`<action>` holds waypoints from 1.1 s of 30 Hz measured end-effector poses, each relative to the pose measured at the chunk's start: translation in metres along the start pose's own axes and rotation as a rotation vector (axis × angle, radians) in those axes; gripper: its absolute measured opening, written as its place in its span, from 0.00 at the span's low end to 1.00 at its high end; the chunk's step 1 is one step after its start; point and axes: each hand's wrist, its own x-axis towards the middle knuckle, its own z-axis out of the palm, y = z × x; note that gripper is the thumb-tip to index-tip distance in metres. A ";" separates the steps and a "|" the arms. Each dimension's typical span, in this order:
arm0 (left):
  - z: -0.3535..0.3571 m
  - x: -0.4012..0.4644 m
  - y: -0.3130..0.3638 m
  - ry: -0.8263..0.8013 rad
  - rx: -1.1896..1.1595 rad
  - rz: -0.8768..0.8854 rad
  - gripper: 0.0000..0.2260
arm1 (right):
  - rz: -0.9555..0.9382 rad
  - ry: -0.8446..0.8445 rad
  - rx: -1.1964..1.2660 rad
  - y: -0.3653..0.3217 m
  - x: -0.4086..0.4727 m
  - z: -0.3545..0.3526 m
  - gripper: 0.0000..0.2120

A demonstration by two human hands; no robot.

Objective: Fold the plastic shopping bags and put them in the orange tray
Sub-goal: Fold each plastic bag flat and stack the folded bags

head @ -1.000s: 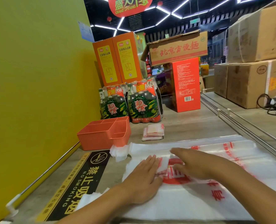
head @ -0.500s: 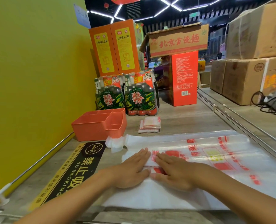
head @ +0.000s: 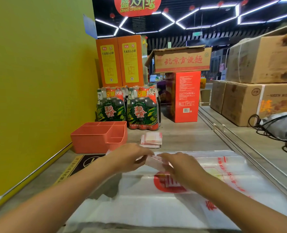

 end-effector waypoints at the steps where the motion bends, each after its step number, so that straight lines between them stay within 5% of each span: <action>1: -0.002 0.003 0.001 0.004 -0.039 0.000 0.15 | -0.002 0.032 -0.017 0.006 0.004 -0.003 0.14; 4: -0.002 0.014 0.002 -0.029 -0.164 -0.043 0.16 | -0.038 0.104 -0.070 0.023 0.008 -0.017 0.12; 10: 0.021 0.062 0.024 0.079 -0.042 -0.137 0.07 | -0.033 0.135 -0.002 0.073 0.002 -0.022 0.13; 13: 0.032 0.094 0.034 0.131 -0.062 -0.152 0.13 | -0.009 0.135 0.052 0.094 0.005 -0.018 0.20; 16: 0.028 0.126 0.040 0.165 0.028 -0.138 0.19 | 0.063 0.158 -0.076 0.132 0.026 -0.011 0.11; 24: 0.066 0.185 0.016 0.118 -0.055 -0.328 0.21 | 0.080 0.154 0.137 0.170 0.083 0.010 0.17; 26: 0.083 0.188 0.014 0.062 -0.138 -0.385 0.21 | 0.119 0.050 0.134 0.180 0.089 0.024 0.19; 29: 0.109 0.181 0.011 -0.234 -0.147 -0.376 0.19 | 0.111 -0.249 0.130 0.180 0.086 0.039 0.19; 33: 0.115 0.179 0.005 -0.371 -0.167 -0.352 0.27 | 0.149 -0.324 0.206 0.180 0.087 0.039 0.24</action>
